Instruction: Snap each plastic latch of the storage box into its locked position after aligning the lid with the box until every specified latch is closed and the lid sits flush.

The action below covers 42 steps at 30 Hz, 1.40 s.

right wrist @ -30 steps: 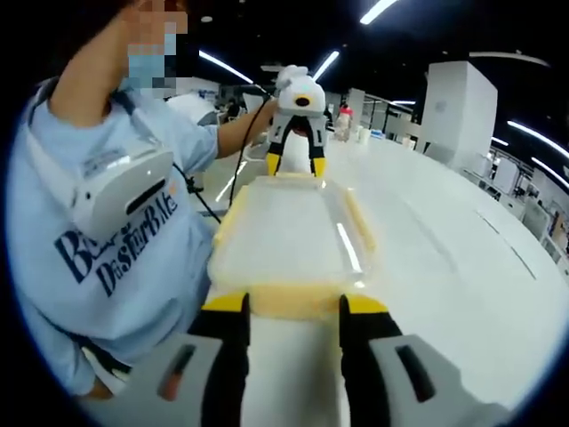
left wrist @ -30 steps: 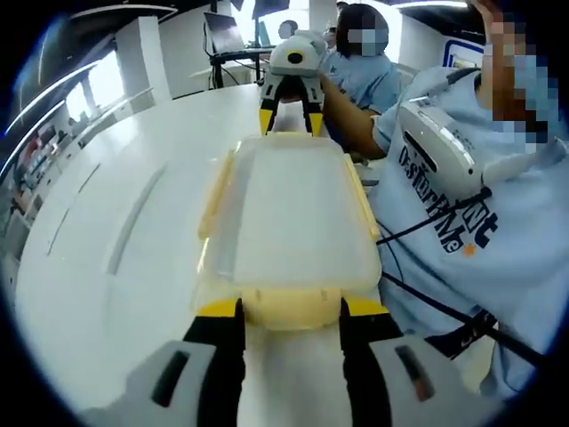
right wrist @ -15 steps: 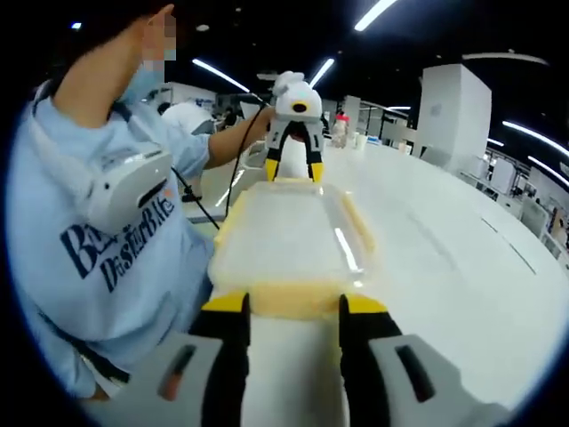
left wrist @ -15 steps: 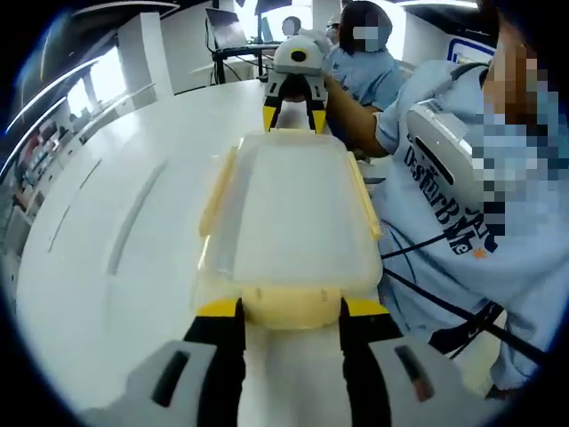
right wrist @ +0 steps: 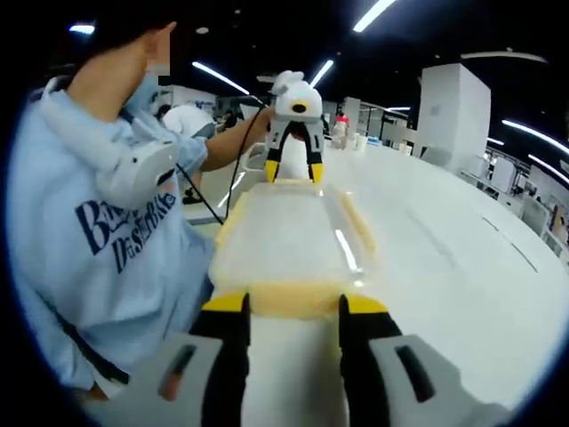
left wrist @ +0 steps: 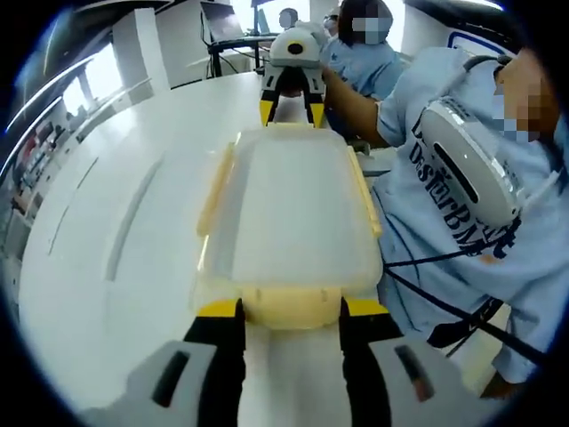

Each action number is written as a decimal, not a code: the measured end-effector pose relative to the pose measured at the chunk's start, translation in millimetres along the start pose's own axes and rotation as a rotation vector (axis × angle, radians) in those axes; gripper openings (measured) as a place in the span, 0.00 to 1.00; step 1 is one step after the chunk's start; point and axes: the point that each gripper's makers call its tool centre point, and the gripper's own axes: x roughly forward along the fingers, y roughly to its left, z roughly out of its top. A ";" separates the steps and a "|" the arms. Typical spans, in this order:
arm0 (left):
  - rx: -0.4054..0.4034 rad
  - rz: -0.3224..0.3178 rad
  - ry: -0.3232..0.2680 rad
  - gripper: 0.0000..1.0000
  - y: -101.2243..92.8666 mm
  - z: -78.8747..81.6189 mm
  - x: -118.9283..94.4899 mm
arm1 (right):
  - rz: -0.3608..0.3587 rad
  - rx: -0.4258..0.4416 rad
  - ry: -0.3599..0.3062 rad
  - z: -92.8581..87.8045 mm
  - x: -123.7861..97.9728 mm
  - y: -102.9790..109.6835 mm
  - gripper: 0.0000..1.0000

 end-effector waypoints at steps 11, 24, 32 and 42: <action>-0.007 0.005 -0.039 0.41 -1.6 -9.4 -1.7 | -0.010 -0.020 0.020 -0.4 6.5 0.8 0.38; -0.007 -0.007 -0.123 0.41 3.9 -17.5 -7.3 | -0.008 -0.015 -0.018 3.7 17.8 -2.8 0.38; 0.008 -0.027 -0.178 0.41 8.5 -18.8 -9.7 | -0.012 -0.007 -0.012 4.9 22.5 -5.4 0.38; 0.009 -0.040 -0.206 0.40 13.1 -20.7 -13.5 | -0.015 0.002 0.010 6.5 27.2 -7.8 0.37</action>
